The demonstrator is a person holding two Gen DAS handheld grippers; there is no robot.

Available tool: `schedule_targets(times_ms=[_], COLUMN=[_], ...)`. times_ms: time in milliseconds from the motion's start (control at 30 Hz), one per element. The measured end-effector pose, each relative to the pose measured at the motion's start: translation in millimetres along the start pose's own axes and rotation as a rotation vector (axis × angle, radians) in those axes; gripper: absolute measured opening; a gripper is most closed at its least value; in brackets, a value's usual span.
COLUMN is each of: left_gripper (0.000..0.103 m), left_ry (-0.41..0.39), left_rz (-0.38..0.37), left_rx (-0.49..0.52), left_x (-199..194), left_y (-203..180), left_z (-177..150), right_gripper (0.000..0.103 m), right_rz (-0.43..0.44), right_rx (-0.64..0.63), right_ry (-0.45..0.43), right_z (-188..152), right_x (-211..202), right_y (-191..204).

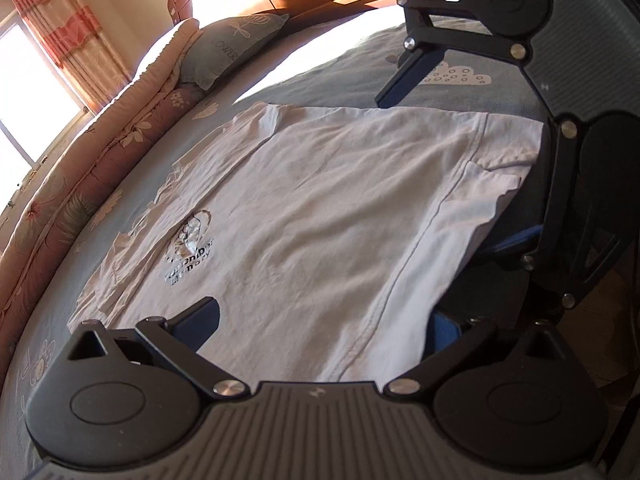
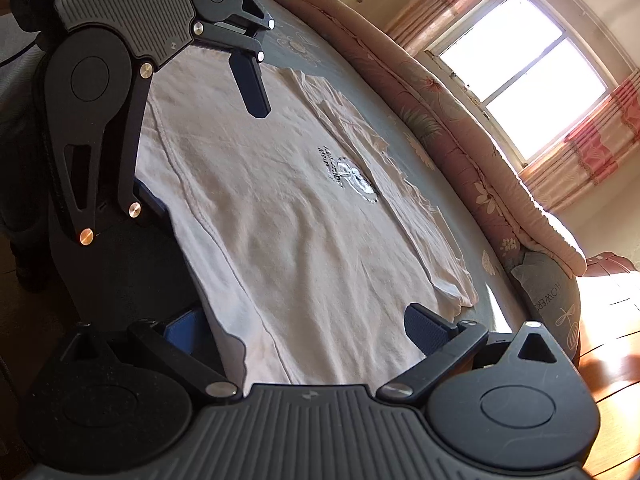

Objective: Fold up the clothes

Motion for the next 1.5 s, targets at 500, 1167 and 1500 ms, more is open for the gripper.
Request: schedule_targets(times_ms=[500, 1167, 1500], left_gripper=[0.103, 0.103, 0.103], left_ry=[0.067, 0.129, 0.123], left_rz=[0.216, 0.356, 0.417], left_rx=[0.145, 0.362, 0.414], left_x=[-21, 1, 12], left_y=[27, 40, 39], left_z=[-72, -75, -68], right_gripper=[0.103, 0.103, 0.103], right_rz=[-0.143, -0.215, -0.244], right_rx=[0.004, -0.027, -0.049], right_ry=[0.108, 0.096, 0.053], right_z=[-37, -26, -9], right_x=[11, 19, 28], right_y=[-18, -5, 7])
Point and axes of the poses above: each gripper's, at about its wrist camera, not at the fingertips, and x roughly the way its jaws point, y to its left, z to its top, the point moved 3 cm from there along x, roughly the way its jaws point, and after that the axes turned 2 degrees about -x, right-handed, at the moved point
